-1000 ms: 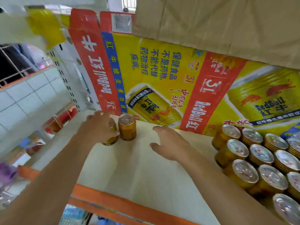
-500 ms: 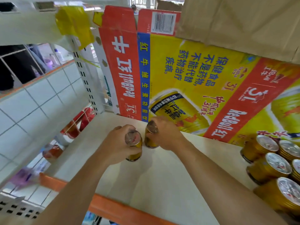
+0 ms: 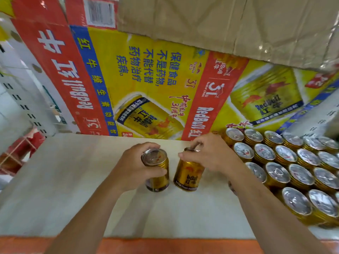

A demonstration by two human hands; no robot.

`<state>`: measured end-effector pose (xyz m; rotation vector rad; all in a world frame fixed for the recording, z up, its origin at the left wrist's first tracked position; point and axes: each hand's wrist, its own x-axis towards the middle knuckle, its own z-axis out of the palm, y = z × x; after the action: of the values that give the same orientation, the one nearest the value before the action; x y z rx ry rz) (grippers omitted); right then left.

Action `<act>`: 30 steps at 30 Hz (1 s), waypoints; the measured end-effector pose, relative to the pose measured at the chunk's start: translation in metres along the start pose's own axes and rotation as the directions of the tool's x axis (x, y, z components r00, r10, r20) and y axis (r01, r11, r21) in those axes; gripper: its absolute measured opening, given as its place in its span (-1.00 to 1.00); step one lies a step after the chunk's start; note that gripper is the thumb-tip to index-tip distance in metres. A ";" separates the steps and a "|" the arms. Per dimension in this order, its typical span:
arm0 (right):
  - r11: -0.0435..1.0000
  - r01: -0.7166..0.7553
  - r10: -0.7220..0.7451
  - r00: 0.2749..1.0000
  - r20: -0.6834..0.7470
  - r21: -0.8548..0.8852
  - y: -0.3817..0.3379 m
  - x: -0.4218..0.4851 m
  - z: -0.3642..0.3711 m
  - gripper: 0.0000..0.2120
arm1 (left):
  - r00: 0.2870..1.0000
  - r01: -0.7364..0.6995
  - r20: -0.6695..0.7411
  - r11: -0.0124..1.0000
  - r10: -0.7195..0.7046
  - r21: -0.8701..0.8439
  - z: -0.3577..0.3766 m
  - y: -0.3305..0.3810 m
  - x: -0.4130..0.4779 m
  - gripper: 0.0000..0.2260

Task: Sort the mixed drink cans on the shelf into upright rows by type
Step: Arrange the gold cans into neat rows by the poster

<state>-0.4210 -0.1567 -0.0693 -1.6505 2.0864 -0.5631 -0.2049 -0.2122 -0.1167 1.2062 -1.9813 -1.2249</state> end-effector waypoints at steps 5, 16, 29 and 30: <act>0.997 -0.045 0.043 0.999 -0.030 -0.067 0.036 -0.044 -0.026 -0.52 | 0.998 -0.036 0.059 0.999 0.037 -0.015 0.047 0.026 0.006 -0.41; 0.965 0.022 -0.026 1.000 -0.009 -0.262 0.099 -0.094 -0.052 -0.48 | 0.991 -0.078 0.117 0.994 0.070 0.072 0.116 0.066 0.001 -0.43; 0.902 0.100 -0.089 0.995 0.044 -0.421 0.124 -0.113 -0.057 -0.44 | 0.999 -0.038 0.012 0.986 0.036 0.160 0.145 0.086 0.003 -0.37; 0.902 0.093 -0.081 0.996 0.046 -0.422 0.125 -0.113 -0.058 -0.42 | 0.999 -0.040 0.003 0.985 0.040 0.169 0.146 0.086 0.003 -0.38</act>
<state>-0.5301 -0.0164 -0.0823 -1.9790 2.2362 -0.1077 -0.3561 -0.1350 -0.1079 1.2400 -2.1344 -1.0535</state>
